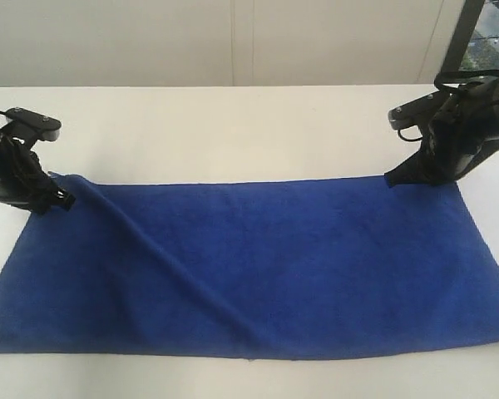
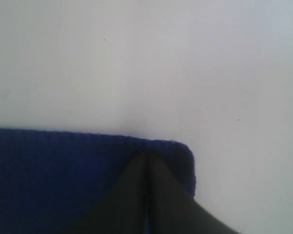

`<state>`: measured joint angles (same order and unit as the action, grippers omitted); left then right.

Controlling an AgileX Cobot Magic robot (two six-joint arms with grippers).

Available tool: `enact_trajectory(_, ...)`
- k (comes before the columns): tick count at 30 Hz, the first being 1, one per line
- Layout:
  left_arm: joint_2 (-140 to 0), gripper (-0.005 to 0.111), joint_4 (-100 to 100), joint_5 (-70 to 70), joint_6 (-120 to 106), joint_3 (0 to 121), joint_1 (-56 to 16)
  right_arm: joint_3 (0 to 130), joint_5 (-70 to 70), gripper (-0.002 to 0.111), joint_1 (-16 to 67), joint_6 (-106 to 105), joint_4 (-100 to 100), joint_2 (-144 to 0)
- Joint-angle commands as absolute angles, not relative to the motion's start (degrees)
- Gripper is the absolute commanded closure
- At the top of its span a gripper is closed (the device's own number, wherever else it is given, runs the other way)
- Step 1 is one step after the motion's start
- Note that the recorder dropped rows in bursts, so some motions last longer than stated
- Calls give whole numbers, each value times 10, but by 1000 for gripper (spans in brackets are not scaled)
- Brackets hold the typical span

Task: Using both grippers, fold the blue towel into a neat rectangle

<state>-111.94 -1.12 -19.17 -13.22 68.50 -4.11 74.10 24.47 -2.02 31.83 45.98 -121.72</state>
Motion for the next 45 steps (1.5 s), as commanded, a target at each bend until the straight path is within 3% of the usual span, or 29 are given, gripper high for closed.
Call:
enact_trajectory(1,-1144,107,-20,-230,-154,680,-40,739,253,108,-24,313,459,-1236)
enact_trajectory(9,-1144,107,-114,-268,-151,681,-40,739,255,108,-24,317,459,-1236)
enact_trajectory(25,-1132,107,-97,-247,-148,681,-40,739,252,108,-24,361,454,-1226)
enact_trajectory(27,-1121,103,-93,-247,-148,681,-40,739,251,108,-24,362,452,-1217)
enact_trajectory(35,-1077,72,-92,-259,-141,681,-40,739,242,108,-24,362,448,-1188)
enact_trajectory(45,-1055,70,-85,-289,-141,681,-40,739,211,108,-34,395,487,-1203)
